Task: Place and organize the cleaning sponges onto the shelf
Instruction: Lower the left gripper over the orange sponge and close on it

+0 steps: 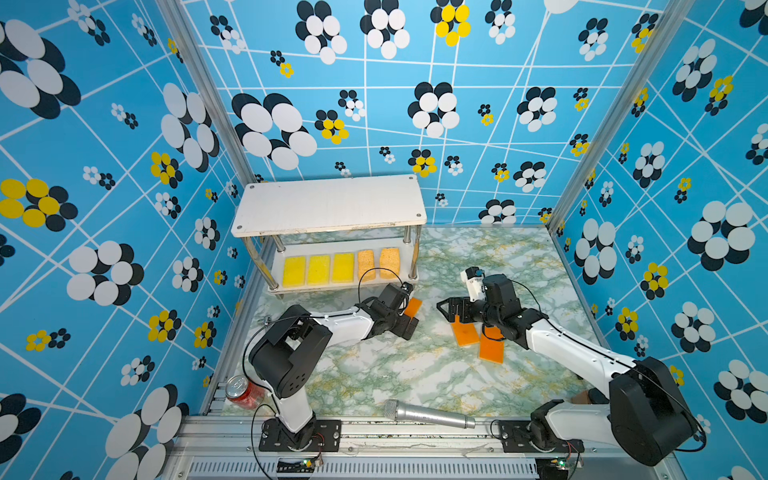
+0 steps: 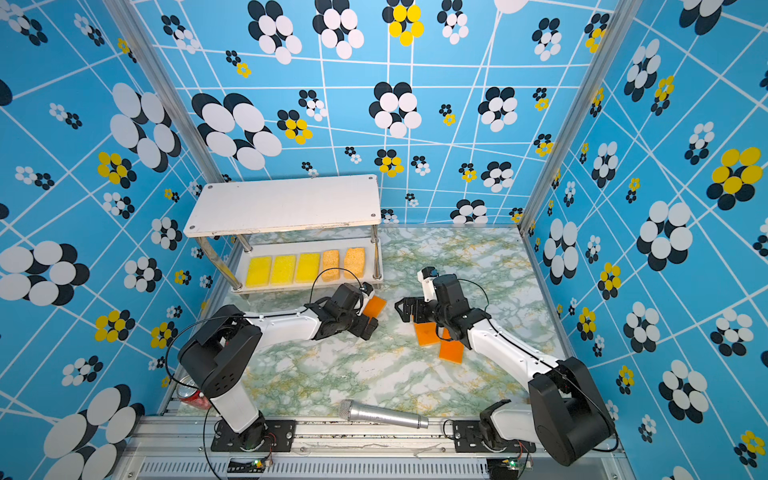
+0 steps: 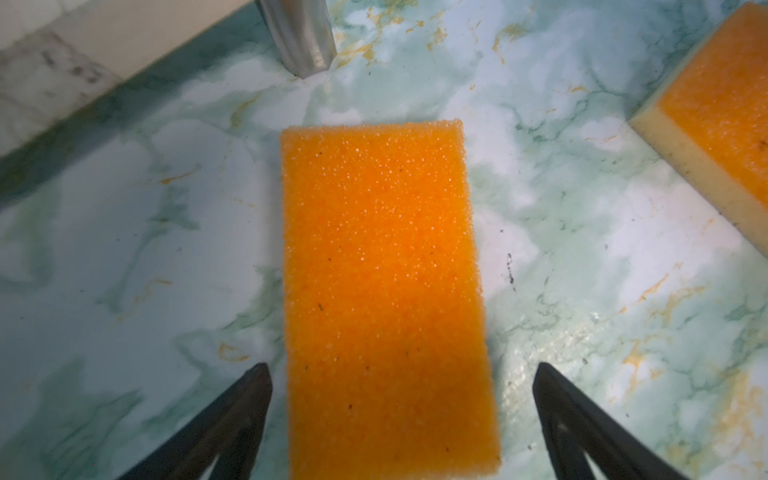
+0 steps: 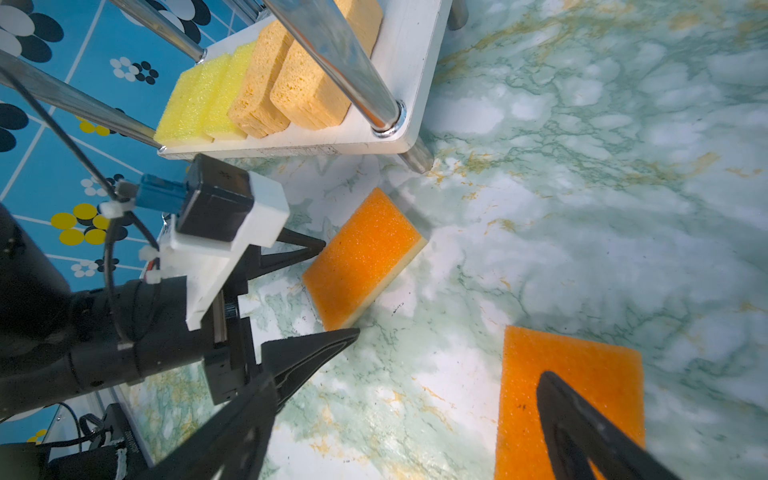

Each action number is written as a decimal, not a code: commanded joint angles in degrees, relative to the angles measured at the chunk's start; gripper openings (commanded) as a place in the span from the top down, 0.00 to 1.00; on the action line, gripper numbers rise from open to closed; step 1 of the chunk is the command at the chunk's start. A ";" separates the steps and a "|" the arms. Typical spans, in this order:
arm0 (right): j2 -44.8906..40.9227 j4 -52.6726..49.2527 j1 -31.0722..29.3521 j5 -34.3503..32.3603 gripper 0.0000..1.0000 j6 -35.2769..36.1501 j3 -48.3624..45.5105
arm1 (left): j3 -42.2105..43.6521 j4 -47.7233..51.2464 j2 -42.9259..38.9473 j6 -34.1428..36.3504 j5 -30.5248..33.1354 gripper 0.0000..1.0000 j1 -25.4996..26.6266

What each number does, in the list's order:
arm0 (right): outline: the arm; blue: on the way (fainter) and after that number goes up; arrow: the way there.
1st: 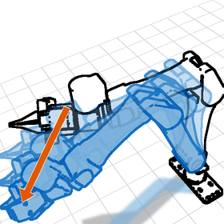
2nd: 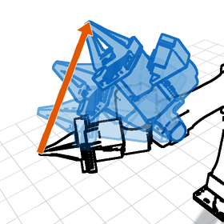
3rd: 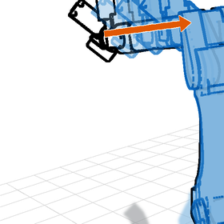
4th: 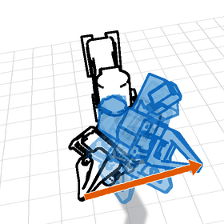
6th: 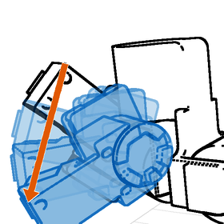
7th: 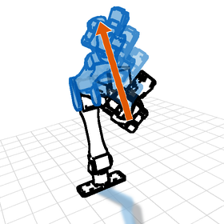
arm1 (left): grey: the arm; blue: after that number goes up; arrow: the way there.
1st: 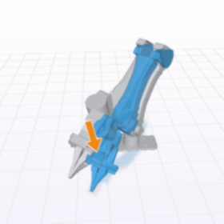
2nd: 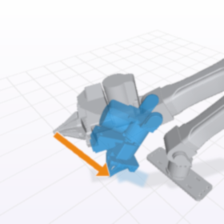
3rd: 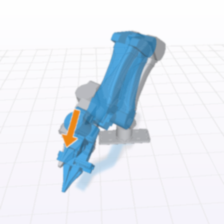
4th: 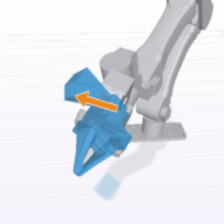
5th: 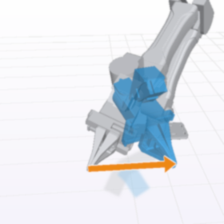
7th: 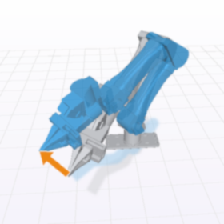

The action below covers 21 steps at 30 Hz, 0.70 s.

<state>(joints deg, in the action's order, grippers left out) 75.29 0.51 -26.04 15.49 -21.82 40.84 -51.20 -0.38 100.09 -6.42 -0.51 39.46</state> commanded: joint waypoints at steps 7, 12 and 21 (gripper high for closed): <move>0.11 0.89 0.55 -0.37 0.01 -0.24 -0.76 | -0.66 3.70 1.22 -0.97 3.63 0.00 0.61; 0.48 1.07 0.56 -0.28 0.01 -0.24 -0.50 | -1.91 5.08 2.50 -0.79 5.83 0.01 1.47; 0.21 1.16 0.63 -0.50 0.01 -0.32 -0.86 | -5.29 8.17 5.64 0.00 8.86 0.06 3.16</move>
<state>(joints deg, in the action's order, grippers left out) 75.33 0.62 -26.04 15.49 -21.85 40.84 -55.53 3.62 103.79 -6.83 6.04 42.02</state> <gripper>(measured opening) 0.991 0.949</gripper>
